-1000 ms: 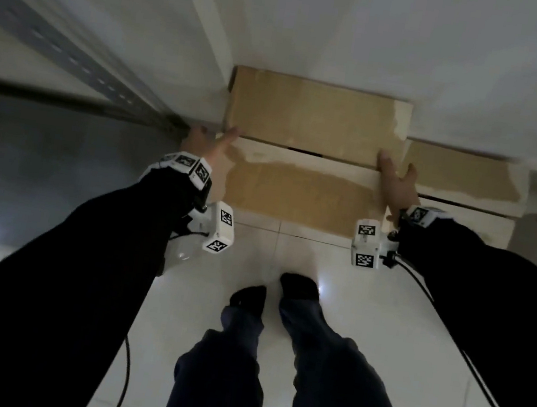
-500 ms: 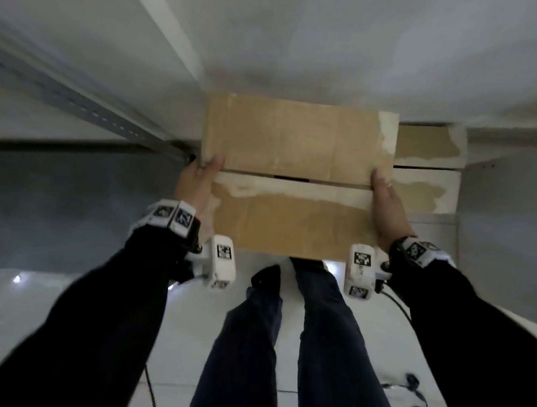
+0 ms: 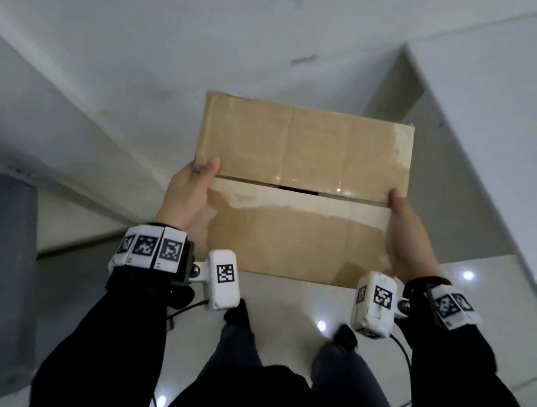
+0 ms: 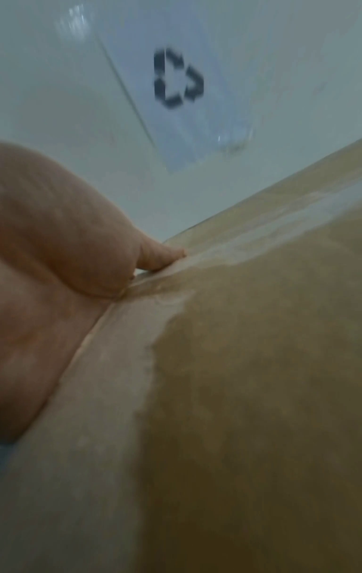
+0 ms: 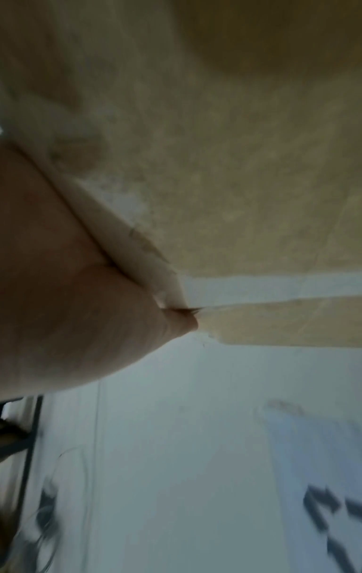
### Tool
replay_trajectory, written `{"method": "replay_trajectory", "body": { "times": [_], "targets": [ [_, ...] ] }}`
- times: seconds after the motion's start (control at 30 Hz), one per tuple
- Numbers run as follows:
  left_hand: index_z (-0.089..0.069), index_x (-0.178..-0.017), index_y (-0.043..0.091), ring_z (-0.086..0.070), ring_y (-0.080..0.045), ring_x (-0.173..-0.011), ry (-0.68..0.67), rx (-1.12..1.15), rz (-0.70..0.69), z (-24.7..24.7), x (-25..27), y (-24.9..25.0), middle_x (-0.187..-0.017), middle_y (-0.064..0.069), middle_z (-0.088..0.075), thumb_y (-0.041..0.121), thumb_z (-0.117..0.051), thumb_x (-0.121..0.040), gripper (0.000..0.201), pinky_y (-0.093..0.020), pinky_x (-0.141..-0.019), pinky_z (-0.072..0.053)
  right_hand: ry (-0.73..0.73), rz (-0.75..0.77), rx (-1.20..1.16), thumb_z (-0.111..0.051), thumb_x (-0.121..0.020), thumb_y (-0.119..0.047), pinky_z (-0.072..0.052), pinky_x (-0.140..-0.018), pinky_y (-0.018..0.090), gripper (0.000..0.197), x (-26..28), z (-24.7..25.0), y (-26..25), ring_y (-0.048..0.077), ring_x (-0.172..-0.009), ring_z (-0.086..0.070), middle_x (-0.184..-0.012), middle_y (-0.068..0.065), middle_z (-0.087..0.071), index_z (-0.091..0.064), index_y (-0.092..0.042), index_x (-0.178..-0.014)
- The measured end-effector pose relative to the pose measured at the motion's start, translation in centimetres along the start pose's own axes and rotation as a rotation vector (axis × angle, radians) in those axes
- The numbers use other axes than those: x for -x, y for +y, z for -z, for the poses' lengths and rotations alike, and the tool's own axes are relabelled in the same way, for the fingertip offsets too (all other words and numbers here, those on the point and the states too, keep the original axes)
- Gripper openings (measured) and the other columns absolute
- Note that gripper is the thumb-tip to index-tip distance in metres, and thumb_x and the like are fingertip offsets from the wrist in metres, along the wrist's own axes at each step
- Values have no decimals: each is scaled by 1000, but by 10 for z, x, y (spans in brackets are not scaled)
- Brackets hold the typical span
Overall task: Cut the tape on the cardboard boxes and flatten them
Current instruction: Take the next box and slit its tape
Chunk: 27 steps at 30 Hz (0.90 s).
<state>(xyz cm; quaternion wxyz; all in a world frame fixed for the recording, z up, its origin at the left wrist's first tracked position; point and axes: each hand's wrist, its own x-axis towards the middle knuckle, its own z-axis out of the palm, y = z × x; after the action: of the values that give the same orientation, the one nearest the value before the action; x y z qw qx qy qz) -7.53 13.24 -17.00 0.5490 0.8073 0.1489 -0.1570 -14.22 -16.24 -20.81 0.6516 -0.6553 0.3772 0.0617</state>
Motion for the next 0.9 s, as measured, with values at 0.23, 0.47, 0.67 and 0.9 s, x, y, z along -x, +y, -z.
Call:
{"method": "replay_trajectory", "body": {
  "times": [0.23, 0.47, 0.67, 0.9],
  "targets": [
    [-61, -108, 17, -66, -16, -95, -6, 145, -91, -110, 50, 82, -103, -1, -68, 48, -50, -93, 36, -31, -86, -51, -47, 211, -39, -39, -100, -41, -52, -57, 15, 29, 14, 149, -65, -2, -73, -68, -91, -9, -70, -63, -24, -103],
    [-60, -110, 17, -64, -19, -101, -51, 193, -148, -273, 65, 154, -107, -3, -67, 46, -49, -95, 34, -35, -92, -49, 43, 251, 72, -40, -98, -45, -53, -63, 28, 29, -40, 311, -127, 15, -80, -65, -94, 1, -66, -61, -26, -94],
    [-61, -117, 11, -63, -26, -105, -84, 180, -141, -388, 17, 200, -114, -12, -66, 46, -48, -96, 43, -43, -100, -46, 121, 218, 176, -41, -84, -67, -51, -90, 41, 65, -138, 395, -173, 27, -96, -63, -110, 7, -65, -59, -15, -120],
    [-57, -126, 11, -62, -28, -107, -118, 234, -40, -487, -31, 245, -117, -11, -65, 49, -44, -97, 49, -46, -101, -45, 47, 209, 247, -36, -99, -48, -50, -92, 45, 43, -235, 467, -225, 31, -94, -63, -106, 13, -65, -57, -12, -108]
  ]
}}
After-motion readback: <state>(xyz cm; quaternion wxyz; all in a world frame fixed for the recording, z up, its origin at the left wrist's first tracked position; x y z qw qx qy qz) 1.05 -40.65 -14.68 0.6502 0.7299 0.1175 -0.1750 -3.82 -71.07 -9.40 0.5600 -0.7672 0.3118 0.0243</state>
